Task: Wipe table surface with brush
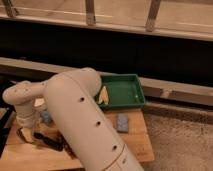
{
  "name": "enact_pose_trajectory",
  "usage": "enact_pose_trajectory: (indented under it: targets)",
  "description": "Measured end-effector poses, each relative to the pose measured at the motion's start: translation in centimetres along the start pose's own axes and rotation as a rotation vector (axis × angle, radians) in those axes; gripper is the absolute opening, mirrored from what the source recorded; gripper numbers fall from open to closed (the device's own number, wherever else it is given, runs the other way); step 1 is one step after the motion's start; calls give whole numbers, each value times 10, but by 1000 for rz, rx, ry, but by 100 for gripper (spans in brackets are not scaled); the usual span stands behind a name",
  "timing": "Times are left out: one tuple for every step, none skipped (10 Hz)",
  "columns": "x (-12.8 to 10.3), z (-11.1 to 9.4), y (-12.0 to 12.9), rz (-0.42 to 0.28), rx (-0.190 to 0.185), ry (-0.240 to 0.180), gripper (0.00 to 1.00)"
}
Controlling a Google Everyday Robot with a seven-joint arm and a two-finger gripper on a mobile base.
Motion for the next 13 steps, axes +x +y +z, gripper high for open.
enact_pose_trajectory:
  targets:
    - [-10, 3, 11, -27, -4, -2, 0]
    - [-18, 8, 23, -50, -16, -1, 0]
    - [-18, 15, 32, -61, -28, 2, 0]
    - [-12, 19, 38, -47, -37, 8, 0]
    - [-1, 23, 40, -27, -43, 11, 0]
    - [14, 24, 38, -2, -46, 14, 0]
    - [31, 24, 31, 27, -45, 16, 0]
    - [44, 21, 20, 50, -41, 13, 0]
    - [50, 17, 11, 60, -33, 10, 0]
    - [50, 14, 6, 58, -27, 7, 0]
    - [44, 11, 4, 48, -20, -1, 0]
    - [35, 7, 4, 30, -22, -14, 0]
    - [28, 5, 5, 19, -25, -23, 0]
